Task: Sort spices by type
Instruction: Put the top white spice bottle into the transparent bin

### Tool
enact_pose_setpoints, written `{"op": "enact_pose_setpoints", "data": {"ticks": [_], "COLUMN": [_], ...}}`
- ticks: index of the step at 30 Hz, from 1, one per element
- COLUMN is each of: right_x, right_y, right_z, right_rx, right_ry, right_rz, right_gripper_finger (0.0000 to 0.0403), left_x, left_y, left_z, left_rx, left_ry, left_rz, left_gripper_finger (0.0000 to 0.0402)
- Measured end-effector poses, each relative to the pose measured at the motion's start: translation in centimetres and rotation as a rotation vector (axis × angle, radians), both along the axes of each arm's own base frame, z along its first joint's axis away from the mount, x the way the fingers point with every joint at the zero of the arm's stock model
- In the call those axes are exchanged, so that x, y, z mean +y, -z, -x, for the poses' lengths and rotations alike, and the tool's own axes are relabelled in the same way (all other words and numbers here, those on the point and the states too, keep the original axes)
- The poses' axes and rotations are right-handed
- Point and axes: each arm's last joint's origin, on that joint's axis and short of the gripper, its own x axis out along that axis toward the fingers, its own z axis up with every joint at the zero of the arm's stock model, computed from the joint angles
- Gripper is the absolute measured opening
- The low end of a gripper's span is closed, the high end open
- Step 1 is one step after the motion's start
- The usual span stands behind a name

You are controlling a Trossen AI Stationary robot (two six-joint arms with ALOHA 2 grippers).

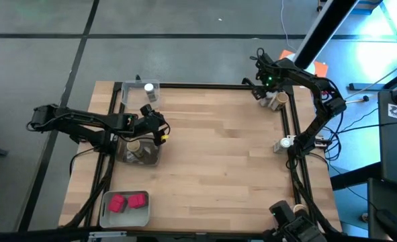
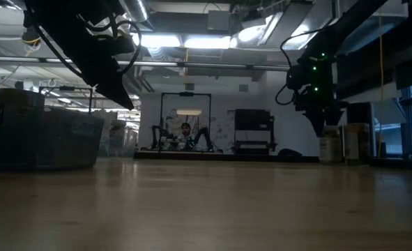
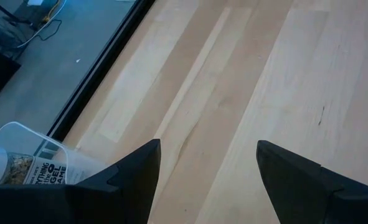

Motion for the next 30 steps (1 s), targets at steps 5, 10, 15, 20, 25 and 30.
{"op": "enact_pose_setpoints", "data": {"ticks": [5, 10, 15, 20, 25, 30], "right_x": [0.4, 1.1, 0.8, 0.6, 0.7, 1.0], "right_y": [0.2, 1.3, 1.9, 1.9, 1.9, 1.8], "right_z": [0.2, 0.6, 0.4, 0.3, 0.1, -0.5], "right_rx": [0.011, 0.034, 0.01, -0.005, -0.004, -0.001], "right_ry": [0.001, -0.003, 0.001, 0.005, -0.012, -0.075], "right_rz": [-0.039, -0.092, -0.054, -0.027, -0.027, -0.023], "right_gripper_finger": [0.0264, 0.0264, 0.0264, 0.0264, 0.0236, 0.0207], "left_x": [0.0, 0.0, 0.0, 0.0, 0.0, 0.0], "left_y": [0.0, 0.0, 0.0, 0.0, 0.0, 0.0], "left_z": [0.0, 0.0, 0.0, 0.0, 0.0, 0.0], "left_rx": [-0.001, 0.0, 0.0, 0.001, 0.002, 0.007], "left_ry": [-0.001, -0.001, 0.0, 0.0, 0.0, 0.005], "left_rz": [0.001, 0.0, 0.0, 0.0, 0.0, -0.004], "left_gripper_finger": [0.0249, 0.0249, 0.0249, 0.0249, 0.0249, 0.0249]}}
